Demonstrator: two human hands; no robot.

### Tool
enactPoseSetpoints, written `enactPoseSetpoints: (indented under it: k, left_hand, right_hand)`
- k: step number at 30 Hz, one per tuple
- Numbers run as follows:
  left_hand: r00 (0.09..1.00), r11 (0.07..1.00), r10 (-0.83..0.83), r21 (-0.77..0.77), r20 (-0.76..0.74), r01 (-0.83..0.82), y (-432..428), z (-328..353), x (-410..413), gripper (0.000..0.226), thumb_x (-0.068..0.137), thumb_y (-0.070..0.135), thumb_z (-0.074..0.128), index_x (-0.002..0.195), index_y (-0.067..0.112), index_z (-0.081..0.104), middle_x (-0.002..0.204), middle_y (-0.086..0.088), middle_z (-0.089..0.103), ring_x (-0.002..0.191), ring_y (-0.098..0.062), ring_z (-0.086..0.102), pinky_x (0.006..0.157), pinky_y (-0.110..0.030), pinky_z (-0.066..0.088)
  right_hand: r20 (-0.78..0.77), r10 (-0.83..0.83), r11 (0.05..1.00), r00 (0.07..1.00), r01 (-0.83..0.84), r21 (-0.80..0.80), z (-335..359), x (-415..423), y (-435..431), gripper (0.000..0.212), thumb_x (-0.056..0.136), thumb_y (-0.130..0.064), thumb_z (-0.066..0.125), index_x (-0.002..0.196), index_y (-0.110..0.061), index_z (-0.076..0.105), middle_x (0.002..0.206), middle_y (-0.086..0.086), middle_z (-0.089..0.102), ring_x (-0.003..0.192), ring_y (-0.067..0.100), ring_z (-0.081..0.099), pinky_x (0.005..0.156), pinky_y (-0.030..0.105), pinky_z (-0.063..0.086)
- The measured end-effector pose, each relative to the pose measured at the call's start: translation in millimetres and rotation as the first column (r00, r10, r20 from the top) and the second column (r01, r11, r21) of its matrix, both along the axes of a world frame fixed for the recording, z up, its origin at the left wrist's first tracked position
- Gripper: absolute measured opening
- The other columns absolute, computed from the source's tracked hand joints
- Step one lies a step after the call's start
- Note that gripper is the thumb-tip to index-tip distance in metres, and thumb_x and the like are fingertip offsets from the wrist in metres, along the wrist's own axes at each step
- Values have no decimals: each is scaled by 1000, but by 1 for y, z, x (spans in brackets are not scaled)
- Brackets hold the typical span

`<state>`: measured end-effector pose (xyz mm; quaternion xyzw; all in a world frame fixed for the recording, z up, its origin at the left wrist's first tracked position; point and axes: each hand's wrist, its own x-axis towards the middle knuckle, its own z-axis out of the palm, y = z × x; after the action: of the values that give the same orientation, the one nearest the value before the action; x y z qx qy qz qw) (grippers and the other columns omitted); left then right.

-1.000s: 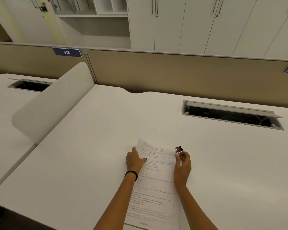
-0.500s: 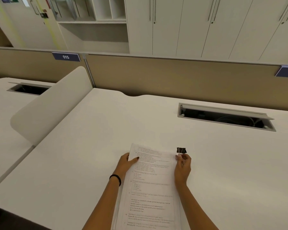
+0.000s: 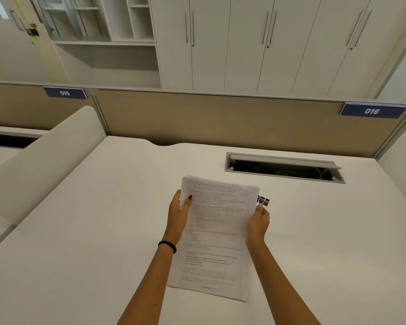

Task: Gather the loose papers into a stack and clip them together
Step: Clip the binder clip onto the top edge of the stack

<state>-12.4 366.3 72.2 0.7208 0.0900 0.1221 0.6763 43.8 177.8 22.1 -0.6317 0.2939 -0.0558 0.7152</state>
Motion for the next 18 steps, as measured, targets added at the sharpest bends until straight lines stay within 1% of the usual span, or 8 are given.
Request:
enactPoseSetpoints:
  k: [3,5,7,10,13,15,16,18]
  left_hand:
    - [996,1000,19,-15,82,-18,-21,20,12,13,94,31,46,103,25,52,90,2,65,71,-9,67,57,-18,54]
    - [988,999,39,-19,151,-37,-35,33,19,17,93,32,47,104,21,53,92,-3,65,75,-15,67,59,-21,55]
    - [973,997,78,-20,218,-76,-52,44,25,23,91,31,50,107,16,54,94,-5,65,80,-18,67,61,-22,57]
    - [946,989,144,-34,289,-141,-76,55,27,27,88,28,55,111,15,53,94,4,63,83,-13,66,61,-16,56]
    - [938,986,165,-72,305,-150,-95,54,24,27,87,22,57,113,21,50,96,12,59,85,1,64,61,-11,53]
    - [941,985,168,-90,293,-148,-103,48,21,24,87,23,58,106,33,48,95,13,58,85,-5,64,60,-11,53]
    - [944,984,171,-89,282,-152,-107,45,19,22,87,23,57,102,36,47,94,13,58,83,-10,64,59,-11,53]
    - [947,982,187,-84,262,-170,-112,41,18,19,88,24,56,98,38,47,92,13,58,81,-13,63,56,-10,52]
  right_hand:
    - [84,-25,1000,996,25,1,34,10,-21,38,96,-40,31,114,-12,49,107,7,56,98,24,53,85,41,47]
    - [177,-50,999,983,50,7,56,14,-35,40,96,-42,32,112,-9,49,98,5,54,88,19,51,77,35,44]
    - [285,-74,997,956,75,9,77,14,-48,42,95,-44,33,110,-8,49,93,4,54,82,16,51,73,33,44]
    - [377,-91,995,921,101,-5,101,11,-64,38,95,-44,32,108,-12,48,87,-2,54,77,11,51,68,26,45]
    - [415,-56,993,908,93,-70,108,4,-74,31,96,-41,31,103,-16,47,89,-1,54,77,10,51,66,24,45]
    - [402,-29,991,915,78,-107,103,-1,-79,27,96,-42,31,101,-20,46,91,0,55,78,11,53,64,24,45]
    - [387,-22,990,922,73,-118,99,-4,-80,27,96,-42,31,102,-20,46,91,-1,56,78,10,54,63,23,46]
    - [360,-27,990,933,74,-118,92,-8,-84,29,97,-40,31,107,-18,46,90,-1,56,77,10,54,61,22,44]
